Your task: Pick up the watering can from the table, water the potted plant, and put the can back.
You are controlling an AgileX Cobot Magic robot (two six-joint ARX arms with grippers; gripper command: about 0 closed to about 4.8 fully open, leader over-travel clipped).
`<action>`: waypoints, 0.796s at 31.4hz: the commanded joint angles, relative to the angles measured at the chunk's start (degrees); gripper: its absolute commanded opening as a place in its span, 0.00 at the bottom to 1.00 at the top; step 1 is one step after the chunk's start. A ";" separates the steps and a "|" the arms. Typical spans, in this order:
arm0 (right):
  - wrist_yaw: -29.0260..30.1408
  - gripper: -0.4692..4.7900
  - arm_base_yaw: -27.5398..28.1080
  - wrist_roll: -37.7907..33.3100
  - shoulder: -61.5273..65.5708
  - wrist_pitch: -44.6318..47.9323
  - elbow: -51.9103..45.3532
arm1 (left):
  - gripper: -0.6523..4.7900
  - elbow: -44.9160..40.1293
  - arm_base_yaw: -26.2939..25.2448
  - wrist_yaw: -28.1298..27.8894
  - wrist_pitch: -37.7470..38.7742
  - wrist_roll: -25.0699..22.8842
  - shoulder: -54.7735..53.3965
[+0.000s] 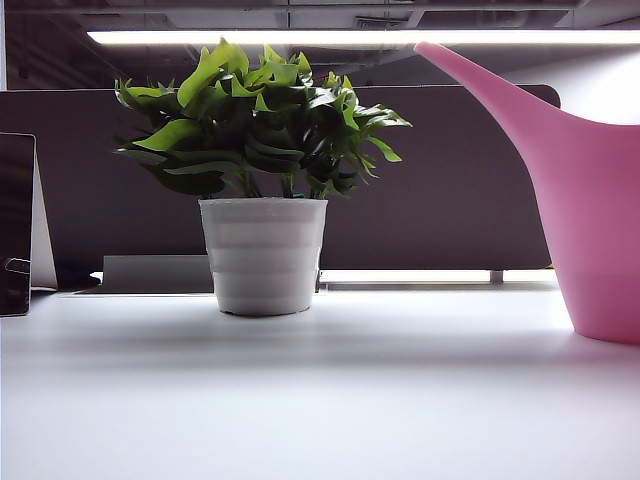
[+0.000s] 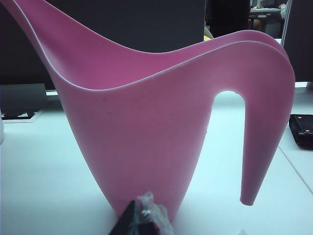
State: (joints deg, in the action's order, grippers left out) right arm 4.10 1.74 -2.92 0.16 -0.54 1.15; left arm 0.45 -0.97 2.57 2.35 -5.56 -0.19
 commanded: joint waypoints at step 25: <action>7.48 0.08 -0.09 -25.90 -0.04 -5.03 0.72 | 0.11 0.04 45.46 -6.23 -0.72 0.00 -0.04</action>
State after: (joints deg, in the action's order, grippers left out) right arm 11.73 1.74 -27.62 0.16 -6.85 1.21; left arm 0.45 43.92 -3.66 2.35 -5.56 -0.14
